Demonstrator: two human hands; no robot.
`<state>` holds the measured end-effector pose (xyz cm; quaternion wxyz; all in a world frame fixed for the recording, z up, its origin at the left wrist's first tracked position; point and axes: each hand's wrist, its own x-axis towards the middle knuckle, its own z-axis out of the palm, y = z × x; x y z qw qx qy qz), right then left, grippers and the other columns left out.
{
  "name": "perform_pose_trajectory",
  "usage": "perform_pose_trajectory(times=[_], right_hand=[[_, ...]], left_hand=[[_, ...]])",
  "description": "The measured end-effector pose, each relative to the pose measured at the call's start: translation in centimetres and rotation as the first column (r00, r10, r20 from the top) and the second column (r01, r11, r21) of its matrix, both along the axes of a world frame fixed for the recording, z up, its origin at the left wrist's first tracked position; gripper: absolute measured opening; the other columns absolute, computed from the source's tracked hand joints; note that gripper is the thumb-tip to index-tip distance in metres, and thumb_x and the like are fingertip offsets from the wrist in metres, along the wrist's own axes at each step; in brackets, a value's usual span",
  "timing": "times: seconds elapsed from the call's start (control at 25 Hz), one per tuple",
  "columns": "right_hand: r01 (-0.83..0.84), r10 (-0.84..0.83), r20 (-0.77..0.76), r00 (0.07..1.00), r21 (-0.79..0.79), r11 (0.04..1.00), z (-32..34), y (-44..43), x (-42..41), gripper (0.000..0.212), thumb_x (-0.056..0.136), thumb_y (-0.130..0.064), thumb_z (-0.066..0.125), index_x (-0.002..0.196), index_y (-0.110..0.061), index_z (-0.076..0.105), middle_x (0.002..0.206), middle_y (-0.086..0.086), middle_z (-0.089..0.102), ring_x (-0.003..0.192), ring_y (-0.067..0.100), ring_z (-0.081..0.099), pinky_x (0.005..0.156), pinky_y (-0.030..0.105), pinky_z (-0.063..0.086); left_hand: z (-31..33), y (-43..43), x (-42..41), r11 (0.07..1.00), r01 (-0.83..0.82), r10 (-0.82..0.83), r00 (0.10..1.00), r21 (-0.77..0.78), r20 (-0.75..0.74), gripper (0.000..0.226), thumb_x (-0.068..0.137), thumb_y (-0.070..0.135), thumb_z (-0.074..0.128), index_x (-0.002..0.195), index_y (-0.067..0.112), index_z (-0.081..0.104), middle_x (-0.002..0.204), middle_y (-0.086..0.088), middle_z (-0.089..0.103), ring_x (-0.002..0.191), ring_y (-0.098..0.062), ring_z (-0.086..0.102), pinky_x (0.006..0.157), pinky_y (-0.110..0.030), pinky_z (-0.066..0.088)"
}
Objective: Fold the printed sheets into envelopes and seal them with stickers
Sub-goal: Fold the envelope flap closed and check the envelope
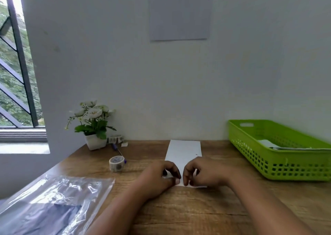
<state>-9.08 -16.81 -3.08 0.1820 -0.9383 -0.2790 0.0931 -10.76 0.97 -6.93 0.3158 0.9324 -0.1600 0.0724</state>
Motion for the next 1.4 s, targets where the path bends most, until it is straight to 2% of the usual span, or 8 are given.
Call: perform_pose_trajectory(times=[0.32,0.44,0.56,0.72,0.84,0.96,1.2,1.4], right_hand=[[0.023,-0.039,0.105,0.994,0.147,0.989,-1.7,0.8,0.0,0.017,0.082,-0.018,0.068,0.078,-0.035,0.066,0.082,-0.011,0.063,0.076,0.004,0.057,0.065,0.017,0.041],[0.063,-0.078,0.073,0.994,0.197,0.978,-1.7,0.4,0.0,0.016,0.081,-0.017,0.071,0.082,-0.032,0.07,0.092,-0.003,0.067,0.084,0.009,0.06,0.071,0.019,0.046],[0.123,-0.116,-0.046,0.992,0.196,0.973,-1.2,-0.7,-0.2,0.025,0.082,-0.009,0.069,0.074,-0.033,0.069,0.083,-0.003,0.067,0.072,0.006,0.059,0.061,0.018,0.045],[0.136,-0.142,0.021,0.99,0.179,0.974,-1.3,-0.4,-0.6,0.027,0.084,-0.005,0.061,0.081,-0.03,0.069,0.087,-0.004,0.066,0.072,0.004,0.055,0.062,0.016,0.041],[0.13,-0.171,0.229,0.958,0.184,0.974,-2.5,1.1,-0.4,0.029,0.092,-0.018,0.055,0.12,-0.026,0.061,0.122,-0.002,0.059,0.099,0.008,0.055,0.083,0.021,0.042],[0.156,-0.126,0.22,0.967,-0.125,0.98,-3.7,1.7,0.1,0.05,0.101,-0.041,0.029,0.149,-0.029,0.023,0.157,-0.003,0.023,0.143,0.019,0.023,0.116,0.042,0.02],[0.229,-0.227,0.045,0.973,-0.33,0.916,-2.6,-0.9,0.2,0.053,0.1,-0.05,0.016,0.15,-0.039,0.001,0.16,-0.007,-0.006,0.148,0.017,-0.005,0.114,0.059,-0.006],[0.222,-0.173,0.18,0.968,-0.302,0.927,-2.3,-0.3,-0.3,0.052,0.101,-0.046,0.02,0.15,-0.035,0.005,0.16,-0.007,0.001,0.148,0.014,-0.001,0.116,0.056,-0.005]], left_hand=[[0.1,0.0,0.1,0.993,-0.084,0.093,0.989,0.087,-0.111,0.022,0.088,0.042,0.059,0.109,0.041,0.059,0.126,0.01,0.057,0.119,-0.015,0.049,0.104,-0.038,0.038],[-0.1,-0.4,0.2,0.933,-0.047,0.112,0.98,0.357,-0.165,0.044,0.1,0.044,0.031,0.144,0.043,0.027,0.156,0.004,0.026,0.144,-0.02,0.021,0.117,-0.051,0.01],[-0.1,-1.0,0.2,0.868,-0.041,0.151,0.971,0.495,-0.184,0.052,0.101,0.042,0.016,0.151,0.036,0.002,0.16,0.011,-0.004,0.148,-0.014,-0.005,0.115,-0.057,-0.006],[-0.1,-1.4,0.0,0.848,-0.064,0.194,0.961,0.527,-0.196,0.056,0.099,0.049,0.015,0.15,0.036,-0.005,0.159,0.011,-0.01,0.147,-0.015,-0.01,0.113,-0.058,-0.005],[-0.5,-1.3,-0.1,0.843,-0.079,0.186,0.971,0.532,-0.15,0.057,0.099,0.05,0.015,0.151,0.035,-0.002,0.16,0.011,-0.007,0.147,-0.014,-0.008,0.113,-0.058,-0.003],[-0.6,-1.3,0.1,0.844,-0.087,0.194,0.969,0.529,-0.151,0.057,0.099,0.047,0.013,0.151,0.031,-0.002,0.16,0.012,-0.007,0.147,-0.012,-0.009,0.114,-0.058,-0.003],[0.2,-1.6,-0.2,0.841,-0.09,0.229,0.953,0.534,-0.199,0.058,0.099,0.047,0.014,0.151,0.03,-0.005,0.16,0.01,-0.01,0.147,-0.014,-0.011,0.114,-0.058,-0.005],[-0.1,-1.6,-0.3,0.841,-0.114,0.238,0.956,0.529,-0.173,0.059,0.099,0.047,0.014,0.151,0.029,-0.005,0.16,0.009,-0.01,0.147,-0.013,-0.011,0.113,-0.058,-0.005]])
